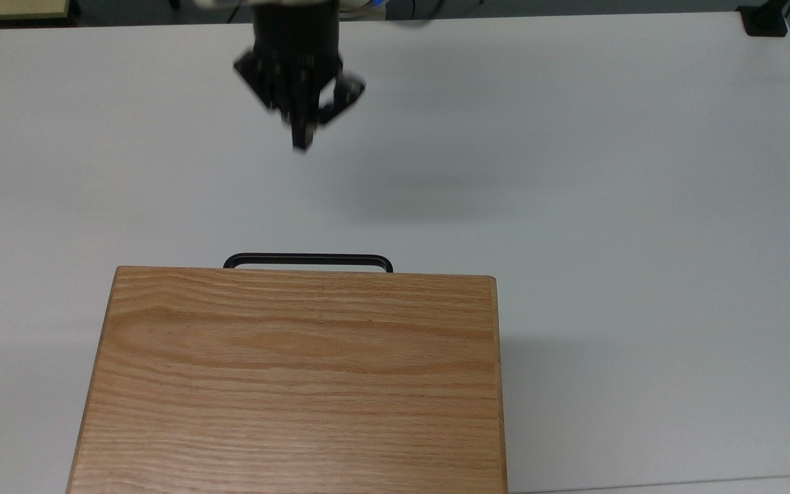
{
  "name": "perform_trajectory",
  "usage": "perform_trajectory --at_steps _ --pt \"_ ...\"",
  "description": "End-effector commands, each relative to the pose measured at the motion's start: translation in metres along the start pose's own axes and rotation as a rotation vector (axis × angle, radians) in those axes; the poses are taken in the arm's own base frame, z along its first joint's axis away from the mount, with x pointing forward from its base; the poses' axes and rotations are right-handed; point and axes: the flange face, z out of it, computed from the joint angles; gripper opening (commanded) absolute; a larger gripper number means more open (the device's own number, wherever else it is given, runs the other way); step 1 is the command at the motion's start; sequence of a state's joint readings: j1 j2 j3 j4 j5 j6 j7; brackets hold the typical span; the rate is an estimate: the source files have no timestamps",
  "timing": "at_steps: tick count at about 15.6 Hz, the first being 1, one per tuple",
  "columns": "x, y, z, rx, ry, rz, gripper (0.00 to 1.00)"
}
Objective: Close the drawer by sliding it
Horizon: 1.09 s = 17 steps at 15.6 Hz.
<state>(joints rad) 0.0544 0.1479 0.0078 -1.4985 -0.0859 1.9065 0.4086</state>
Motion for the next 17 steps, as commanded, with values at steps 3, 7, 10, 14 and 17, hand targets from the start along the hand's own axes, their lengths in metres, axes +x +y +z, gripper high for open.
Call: perform_trajectory --at_steps 3,7,10,14,17 --pt "-0.06 0.0 -0.051 -0.052 -0.154 -0.076 1.0" --pt "-0.092 -0.01 -0.044 -0.083 -0.27 -0.127 1.0" --pt "-0.098 -0.007 -0.04 -0.071 -0.278 -0.229 1.0" --pt "-0.081 0.003 -0.043 -0.04 -0.206 -0.314 1.0" --pt "-0.076 0.01 -0.044 -0.032 -0.19 -0.298 1.0"
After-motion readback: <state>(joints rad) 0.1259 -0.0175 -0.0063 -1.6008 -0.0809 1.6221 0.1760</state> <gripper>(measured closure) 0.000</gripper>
